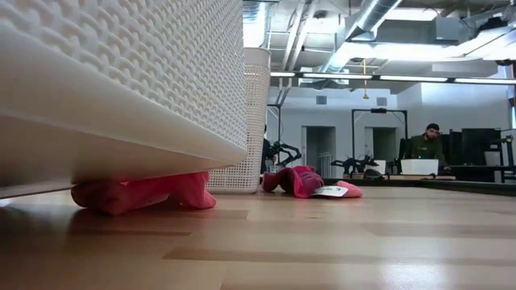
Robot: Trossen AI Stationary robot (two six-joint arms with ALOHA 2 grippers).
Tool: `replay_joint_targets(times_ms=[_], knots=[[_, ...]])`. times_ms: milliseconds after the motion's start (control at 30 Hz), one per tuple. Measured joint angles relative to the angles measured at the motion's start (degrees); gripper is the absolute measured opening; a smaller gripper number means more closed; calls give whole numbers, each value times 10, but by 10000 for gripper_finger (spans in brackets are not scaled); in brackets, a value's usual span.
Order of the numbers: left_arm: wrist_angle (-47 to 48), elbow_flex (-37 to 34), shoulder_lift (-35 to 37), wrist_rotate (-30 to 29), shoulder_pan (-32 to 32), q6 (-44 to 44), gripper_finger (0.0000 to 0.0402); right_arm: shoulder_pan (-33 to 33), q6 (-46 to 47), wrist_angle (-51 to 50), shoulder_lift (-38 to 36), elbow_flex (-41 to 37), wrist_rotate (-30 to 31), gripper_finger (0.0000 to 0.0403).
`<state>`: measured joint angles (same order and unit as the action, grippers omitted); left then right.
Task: Sort clothes
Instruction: Put the blue sock into the bottom white laundry bin
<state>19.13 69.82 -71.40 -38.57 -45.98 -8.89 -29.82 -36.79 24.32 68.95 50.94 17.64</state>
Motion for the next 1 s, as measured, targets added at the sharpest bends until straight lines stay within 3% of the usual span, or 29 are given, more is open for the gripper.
replay_joint_targets(times_ms=[133,267,433,633,1000], knots=[[-59,0,0,-51,0,-64,194,0,-13,4,8,21,-28,0],[-120,0,0,-65,3,-129,194,0,-31,3,33,52,-33,0],[-169,0,0,-59,8,-187,194,3,-57,-5,72,97,-33,0],[-173,0,0,22,27,-187,194,13,-72,-18,110,151,-33,0],[-239,0,-41,-2,48,-246,194,48,-65,-48,173,226,-79,0]])
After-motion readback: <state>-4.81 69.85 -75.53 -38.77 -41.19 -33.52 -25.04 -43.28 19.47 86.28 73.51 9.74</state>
